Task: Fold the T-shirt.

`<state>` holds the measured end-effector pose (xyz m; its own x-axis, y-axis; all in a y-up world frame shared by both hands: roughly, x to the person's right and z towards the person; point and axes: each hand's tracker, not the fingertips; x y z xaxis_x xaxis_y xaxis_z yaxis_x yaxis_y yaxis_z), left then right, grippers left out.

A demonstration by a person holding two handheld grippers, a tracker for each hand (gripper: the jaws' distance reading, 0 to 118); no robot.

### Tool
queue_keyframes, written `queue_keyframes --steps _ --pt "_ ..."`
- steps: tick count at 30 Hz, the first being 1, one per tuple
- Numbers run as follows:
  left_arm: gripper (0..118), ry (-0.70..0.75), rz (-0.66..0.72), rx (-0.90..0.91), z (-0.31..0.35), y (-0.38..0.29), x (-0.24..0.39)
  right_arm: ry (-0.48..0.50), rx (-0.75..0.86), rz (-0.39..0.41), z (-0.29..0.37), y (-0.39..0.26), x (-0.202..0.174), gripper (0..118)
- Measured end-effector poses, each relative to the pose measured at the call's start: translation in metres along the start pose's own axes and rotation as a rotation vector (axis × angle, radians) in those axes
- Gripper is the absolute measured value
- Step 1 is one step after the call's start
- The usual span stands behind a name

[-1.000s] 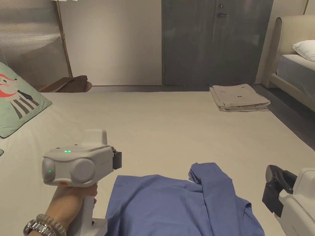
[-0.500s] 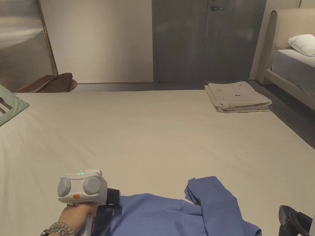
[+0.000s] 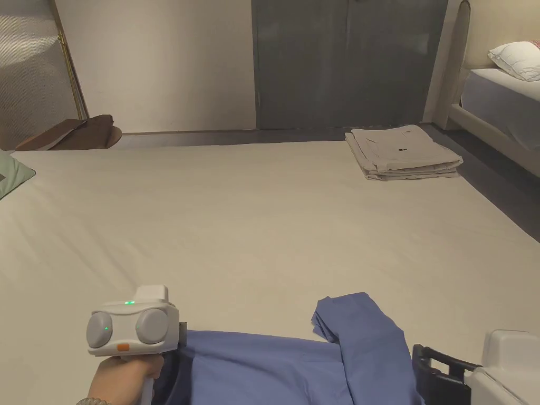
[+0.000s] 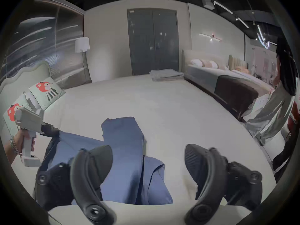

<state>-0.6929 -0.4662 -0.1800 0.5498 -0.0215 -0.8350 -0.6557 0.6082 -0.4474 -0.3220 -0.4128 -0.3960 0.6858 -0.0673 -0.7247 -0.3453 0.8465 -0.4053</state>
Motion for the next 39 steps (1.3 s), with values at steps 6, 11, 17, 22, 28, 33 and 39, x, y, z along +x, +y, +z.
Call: queue_keyframes --steps 6,11,17,22,28,33,39 --pt "6 -0.025 0.036 0.042 0.032 -0.003 -0.015 0.050 -0.157 0.011 -0.074 0.011 0.006 93" --pt "6 -0.044 0.045 0.056 0.042 -0.005 -0.025 0.151 -0.301 -0.137 -0.125 0.008 0.009 72" --pt "6 -0.050 0.041 0.059 0.047 -0.008 -0.028 0.150 -0.264 -0.146 -0.114 0.008 0.000 5" --pt "6 -0.063 0.059 0.080 0.062 -0.010 -0.036 0.161 -0.139 -0.148 -0.079 0.020 0.009 3" --pt "5 -0.093 0.097 0.160 0.102 -0.017 -0.049 0.148 0.030 -0.127 -0.025 0.046 0.030 3" --pt "5 -0.118 0.145 0.267 0.155 -0.021 -0.069 0.128 0.170 -0.078 0.030 0.065 0.043 3" --pt "5 -0.107 0.196 0.452 0.245 -0.033 -0.095 0.095 0.381 -0.046 0.128 0.087 0.043 3"
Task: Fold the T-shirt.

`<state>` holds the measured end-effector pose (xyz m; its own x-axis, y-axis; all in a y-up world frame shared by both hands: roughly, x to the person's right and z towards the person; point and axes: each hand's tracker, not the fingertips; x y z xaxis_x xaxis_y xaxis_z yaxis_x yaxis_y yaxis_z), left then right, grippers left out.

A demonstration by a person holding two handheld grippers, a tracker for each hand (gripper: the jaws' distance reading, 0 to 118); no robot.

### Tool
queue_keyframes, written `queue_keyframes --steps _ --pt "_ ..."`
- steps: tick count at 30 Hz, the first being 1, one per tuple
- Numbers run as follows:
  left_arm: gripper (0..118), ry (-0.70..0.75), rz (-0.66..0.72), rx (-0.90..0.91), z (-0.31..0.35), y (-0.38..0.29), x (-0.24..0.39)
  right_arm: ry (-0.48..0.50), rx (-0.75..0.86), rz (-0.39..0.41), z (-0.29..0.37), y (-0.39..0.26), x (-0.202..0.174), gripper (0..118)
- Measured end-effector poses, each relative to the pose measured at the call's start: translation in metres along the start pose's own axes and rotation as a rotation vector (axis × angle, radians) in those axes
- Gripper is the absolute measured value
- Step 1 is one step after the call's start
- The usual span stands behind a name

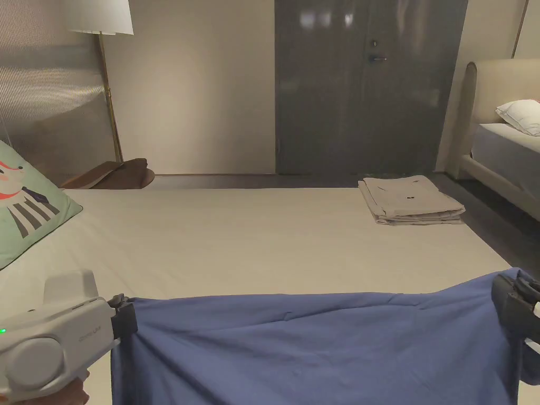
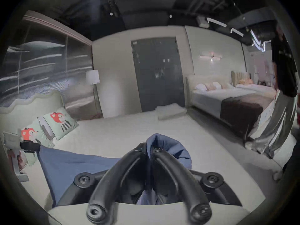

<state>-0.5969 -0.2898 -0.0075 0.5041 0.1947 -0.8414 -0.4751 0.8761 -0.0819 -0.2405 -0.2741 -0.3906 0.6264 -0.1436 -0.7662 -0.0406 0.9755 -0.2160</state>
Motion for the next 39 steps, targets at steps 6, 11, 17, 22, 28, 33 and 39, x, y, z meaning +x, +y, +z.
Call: queue_keyframes --steps 6,11,17,22,28,33,39 --pt "5 0.032 0.026 0.243 0.076 0.020 -0.004 0.001 0.205 0.074 0.073 0.036 -0.023 3" --pt "5 0.069 -0.013 0.434 0.147 0.029 0.007 -0.001 0.352 0.110 0.127 0.060 -0.048 3" --pt "5 0.059 0.004 0.571 0.200 0.048 0.006 -0.017 0.468 0.119 0.174 0.084 -0.063 3" --pt "5 0.057 -0.011 0.613 0.225 0.065 0.012 -0.013 0.511 0.105 0.184 0.103 -0.065 3" --pt "5 0.049 -0.015 0.646 0.230 0.092 0.017 -0.012 0.550 0.111 0.177 0.129 -0.071 3" --pt "5 0.050 -0.028 0.640 0.199 0.129 0.015 -0.015 0.557 0.115 0.150 0.156 -0.073 3" --pt "5 0.068 -0.052 0.607 0.152 0.170 0.025 -0.015 0.556 0.119 0.093 0.187 -0.081 3"
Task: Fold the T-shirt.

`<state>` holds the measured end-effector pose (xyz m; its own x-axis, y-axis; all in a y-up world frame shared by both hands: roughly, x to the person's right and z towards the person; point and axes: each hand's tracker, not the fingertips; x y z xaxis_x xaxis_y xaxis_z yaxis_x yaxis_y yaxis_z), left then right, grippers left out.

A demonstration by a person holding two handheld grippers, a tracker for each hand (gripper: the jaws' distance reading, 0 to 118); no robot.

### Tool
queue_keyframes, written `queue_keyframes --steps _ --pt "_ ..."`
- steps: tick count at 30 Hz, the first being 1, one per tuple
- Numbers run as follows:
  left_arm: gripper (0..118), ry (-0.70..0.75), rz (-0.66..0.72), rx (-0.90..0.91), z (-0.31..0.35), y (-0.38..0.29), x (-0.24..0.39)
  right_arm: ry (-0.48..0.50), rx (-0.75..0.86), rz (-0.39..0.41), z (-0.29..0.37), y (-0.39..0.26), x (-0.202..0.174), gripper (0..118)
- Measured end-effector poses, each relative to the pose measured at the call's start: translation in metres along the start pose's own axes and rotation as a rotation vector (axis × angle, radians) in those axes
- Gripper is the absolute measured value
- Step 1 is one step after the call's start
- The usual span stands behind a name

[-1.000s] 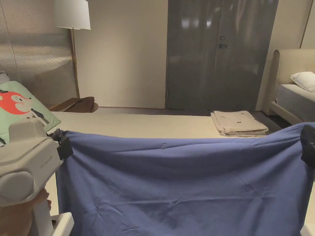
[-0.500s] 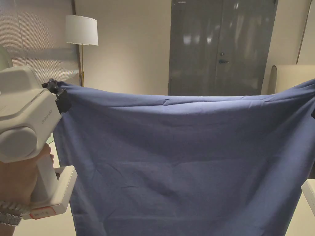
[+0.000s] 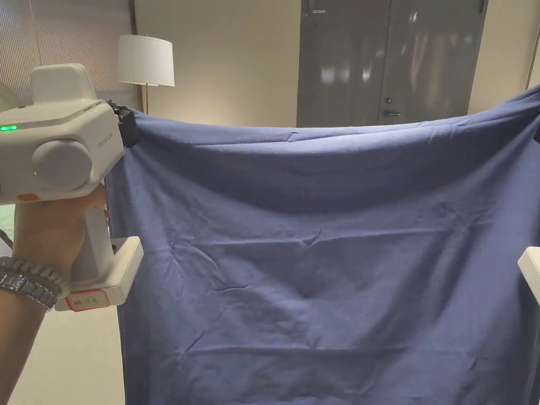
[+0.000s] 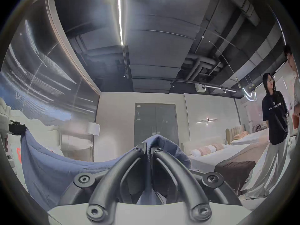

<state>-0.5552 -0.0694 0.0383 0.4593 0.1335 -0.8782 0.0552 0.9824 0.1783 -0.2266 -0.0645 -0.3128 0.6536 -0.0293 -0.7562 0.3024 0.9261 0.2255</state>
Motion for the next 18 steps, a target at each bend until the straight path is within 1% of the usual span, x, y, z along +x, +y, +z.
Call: queue_keyframes --steps 3,9,14,16,18 --pt "5 0.004 -0.013 -0.021 -0.031 0.003 0.007 0.000 -0.007 0.000 -0.037 -0.004 -0.004 3" --pt "5 0.004 -0.012 -0.044 -0.100 -0.002 0.021 -0.020 -0.021 0.028 -0.108 -0.023 -0.009 3" --pt "5 0.012 -0.017 -0.065 -0.152 -0.009 0.036 -0.032 -0.029 0.031 -0.166 -0.045 -0.006 3" --pt "5 0.014 -0.001 -0.073 -0.174 -0.012 0.039 -0.047 -0.027 0.054 -0.183 -0.051 -0.008 3" --pt "5 0.019 0.016 -0.077 -0.191 -0.014 0.044 -0.050 -0.029 0.054 -0.200 -0.059 -0.008 3"
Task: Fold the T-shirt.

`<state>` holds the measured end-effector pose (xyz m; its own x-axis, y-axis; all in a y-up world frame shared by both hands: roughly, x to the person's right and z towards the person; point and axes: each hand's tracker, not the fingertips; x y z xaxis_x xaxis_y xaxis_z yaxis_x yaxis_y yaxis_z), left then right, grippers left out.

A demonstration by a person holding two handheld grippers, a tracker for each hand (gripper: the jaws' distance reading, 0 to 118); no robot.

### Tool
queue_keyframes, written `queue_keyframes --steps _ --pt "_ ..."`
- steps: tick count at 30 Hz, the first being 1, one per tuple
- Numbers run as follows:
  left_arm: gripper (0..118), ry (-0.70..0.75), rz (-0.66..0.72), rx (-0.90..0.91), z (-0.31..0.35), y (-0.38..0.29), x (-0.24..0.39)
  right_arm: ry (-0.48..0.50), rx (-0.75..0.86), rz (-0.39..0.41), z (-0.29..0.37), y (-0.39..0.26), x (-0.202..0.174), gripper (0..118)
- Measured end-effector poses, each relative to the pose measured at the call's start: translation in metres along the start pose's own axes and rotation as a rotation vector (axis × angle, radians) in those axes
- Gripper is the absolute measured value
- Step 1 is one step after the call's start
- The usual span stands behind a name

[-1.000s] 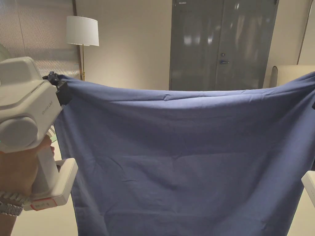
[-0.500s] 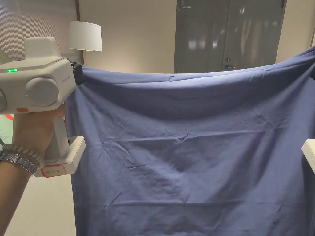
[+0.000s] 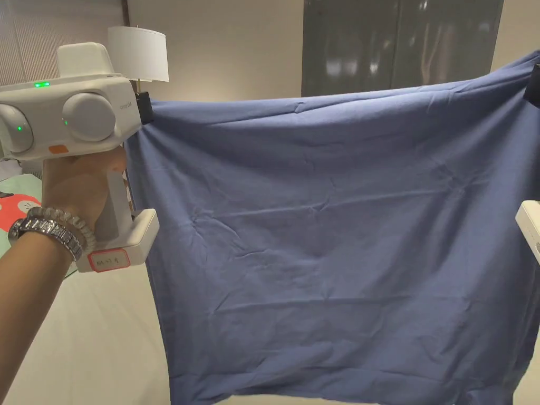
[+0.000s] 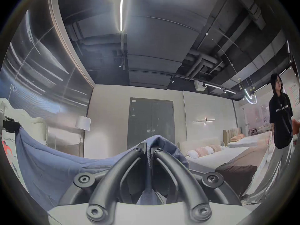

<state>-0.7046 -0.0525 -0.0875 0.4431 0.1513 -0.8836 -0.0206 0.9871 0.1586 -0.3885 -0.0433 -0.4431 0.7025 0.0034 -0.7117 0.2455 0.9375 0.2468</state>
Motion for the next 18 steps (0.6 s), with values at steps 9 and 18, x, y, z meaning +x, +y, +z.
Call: queue_keyframes --steps 9,18 --pt "5 0.007 0.016 -0.011 -0.033 -0.020 0.012 -0.026 -0.048 0.043 -0.034 -0.033 -0.010 3" --pt "5 0.022 0.011 -0.097 -0.015 -0.067 -0.003 0.006 -0.151 0.054 0.007 -0.070 -0.010 3"
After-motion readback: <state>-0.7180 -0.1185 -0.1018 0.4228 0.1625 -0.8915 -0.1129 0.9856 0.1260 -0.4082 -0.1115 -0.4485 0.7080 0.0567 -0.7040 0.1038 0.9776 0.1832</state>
